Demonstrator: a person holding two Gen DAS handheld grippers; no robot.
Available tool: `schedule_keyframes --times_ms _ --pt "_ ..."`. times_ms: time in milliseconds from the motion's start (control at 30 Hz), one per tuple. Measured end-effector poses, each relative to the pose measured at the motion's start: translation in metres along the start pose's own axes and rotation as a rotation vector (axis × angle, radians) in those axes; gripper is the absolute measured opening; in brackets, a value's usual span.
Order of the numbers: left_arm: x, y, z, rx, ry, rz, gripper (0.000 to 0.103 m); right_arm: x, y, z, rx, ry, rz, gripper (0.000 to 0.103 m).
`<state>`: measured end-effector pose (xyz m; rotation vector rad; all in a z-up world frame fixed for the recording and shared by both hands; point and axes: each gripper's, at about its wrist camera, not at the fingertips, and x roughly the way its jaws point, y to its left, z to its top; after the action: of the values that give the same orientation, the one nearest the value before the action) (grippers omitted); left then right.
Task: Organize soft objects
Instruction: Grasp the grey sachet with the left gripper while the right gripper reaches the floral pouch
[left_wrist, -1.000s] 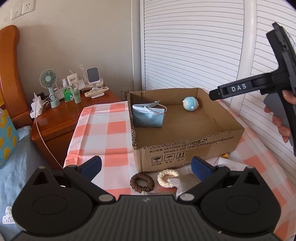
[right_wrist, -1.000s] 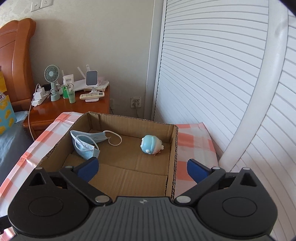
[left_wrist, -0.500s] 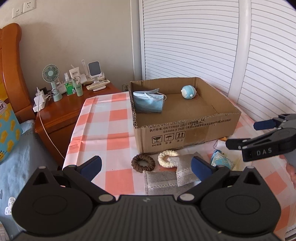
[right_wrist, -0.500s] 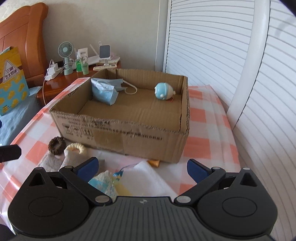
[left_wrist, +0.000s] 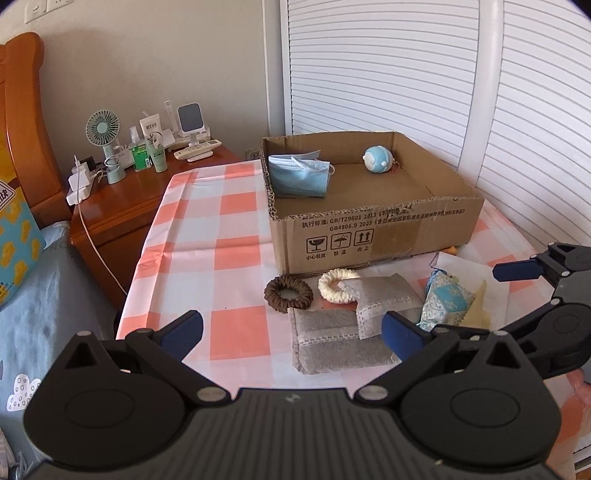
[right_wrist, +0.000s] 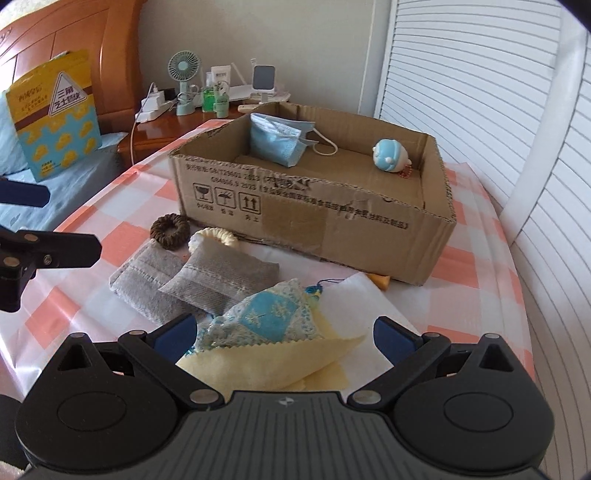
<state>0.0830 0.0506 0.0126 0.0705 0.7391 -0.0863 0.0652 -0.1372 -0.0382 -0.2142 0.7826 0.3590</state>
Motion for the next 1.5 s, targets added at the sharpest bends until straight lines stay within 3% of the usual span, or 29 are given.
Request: schedule_keyframes --times_ms 333,800,900,1100,1167,1233,1367,1500 --pt "0.023 -0.006 -0.007 0.025 0.063 -0.022 0.102 0.020 -0.004 -0.021 -0.025 0.083 0.008 0.103" --pt "0.079 -0.027 -0.017 0.071 0.171 -0.088 0.103 0.017 -0.010 -0.035 -0.032 0.019 0.053 0.103" --pt "0.085 -0.024 -0.017 0.033 0.170 -0.122 0.103 0.017 -0.010 -0.035 -0.032 0.012 0.055 0.103" --pt "0.087 -0.030 -0.018 0.045 0.139 -0.112 0.102 0.017 -0.010 -0.036 -0.030 0.009 0.052 0.103" --pt "0.085 -0.028 -0.019 0.041 0.132 -0.104 0.094 0.017 -0.009 -0.036 -0.030 0.008 0.052 0.103" --pt "0.080 -0.023 -0.020 0.047 0.113 -0.115 0.075 0.017 -0.009 -0.036 -0.030 0.005 0.052 0.103" --pt "0.071 -0.015 -0.022 0.072 0.110 -0.073 0.073 0.016 -0.009 -0.037 -0.030 0.004 0.052 0.103" --pt "0.069 -0.001 -0.025 0.053 0.116 -0.045 0.078 0.016 -0.009 -0.037 -0.027 0.004 0.049 0.103"
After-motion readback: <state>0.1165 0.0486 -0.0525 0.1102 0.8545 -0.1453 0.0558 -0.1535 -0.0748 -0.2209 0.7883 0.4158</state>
